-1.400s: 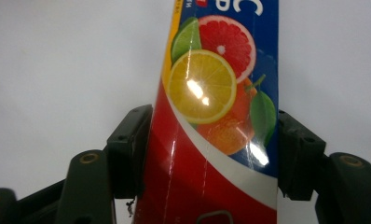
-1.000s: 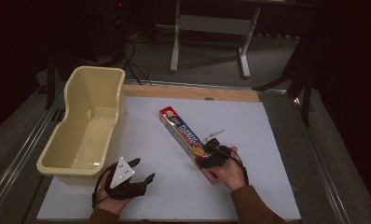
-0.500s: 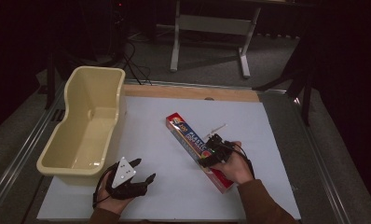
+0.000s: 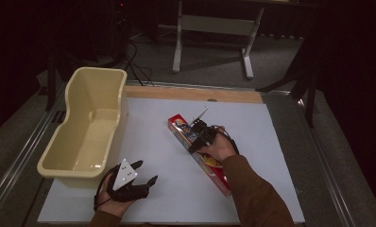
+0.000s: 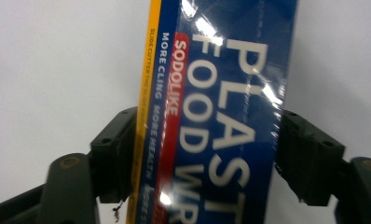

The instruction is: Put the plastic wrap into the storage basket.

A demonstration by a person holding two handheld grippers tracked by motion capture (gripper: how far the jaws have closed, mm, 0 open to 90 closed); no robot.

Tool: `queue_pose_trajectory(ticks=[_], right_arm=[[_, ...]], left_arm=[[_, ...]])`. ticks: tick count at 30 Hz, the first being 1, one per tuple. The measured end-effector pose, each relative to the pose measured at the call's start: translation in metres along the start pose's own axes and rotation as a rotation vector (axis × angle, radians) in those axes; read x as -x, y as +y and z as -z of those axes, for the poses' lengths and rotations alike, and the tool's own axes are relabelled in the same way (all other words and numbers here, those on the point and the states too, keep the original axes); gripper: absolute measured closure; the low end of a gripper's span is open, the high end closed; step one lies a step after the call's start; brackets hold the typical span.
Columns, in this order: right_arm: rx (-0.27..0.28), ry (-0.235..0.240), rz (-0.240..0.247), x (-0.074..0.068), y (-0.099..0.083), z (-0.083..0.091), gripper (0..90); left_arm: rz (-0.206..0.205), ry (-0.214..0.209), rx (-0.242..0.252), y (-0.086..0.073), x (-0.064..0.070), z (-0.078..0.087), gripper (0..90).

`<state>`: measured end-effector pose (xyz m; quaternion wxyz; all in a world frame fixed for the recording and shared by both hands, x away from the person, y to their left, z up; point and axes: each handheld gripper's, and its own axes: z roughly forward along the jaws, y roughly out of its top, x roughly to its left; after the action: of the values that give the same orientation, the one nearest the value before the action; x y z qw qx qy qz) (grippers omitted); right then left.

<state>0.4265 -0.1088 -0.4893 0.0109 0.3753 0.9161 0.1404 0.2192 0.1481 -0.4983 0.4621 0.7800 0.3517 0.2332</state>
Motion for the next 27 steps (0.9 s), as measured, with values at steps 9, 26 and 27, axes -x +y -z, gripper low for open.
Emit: queue_pose_trajectory(ticks=[9, 26, 27], right_arm=[[-0.113, 0.007, -0.04, -0.002, 0.01, -0.005, 36.0], [-0.2, 0.056, -0.163, 0.001, 0.013, 0.0, 42.6], [-0.186, 0.084, -0.184, 0.0, 0.012, 0.004, 42.6]], left_arm=[[0.005, 0.01, 0.005, 0.0, -0.001, 0.001, 28.2], [0.005, 0.013, 0.006, 0.0, -0.002, 0.001, 28.2], [0.005, 0.014, 0.006, 0.0, -0.002, 0.001, 28.2]])
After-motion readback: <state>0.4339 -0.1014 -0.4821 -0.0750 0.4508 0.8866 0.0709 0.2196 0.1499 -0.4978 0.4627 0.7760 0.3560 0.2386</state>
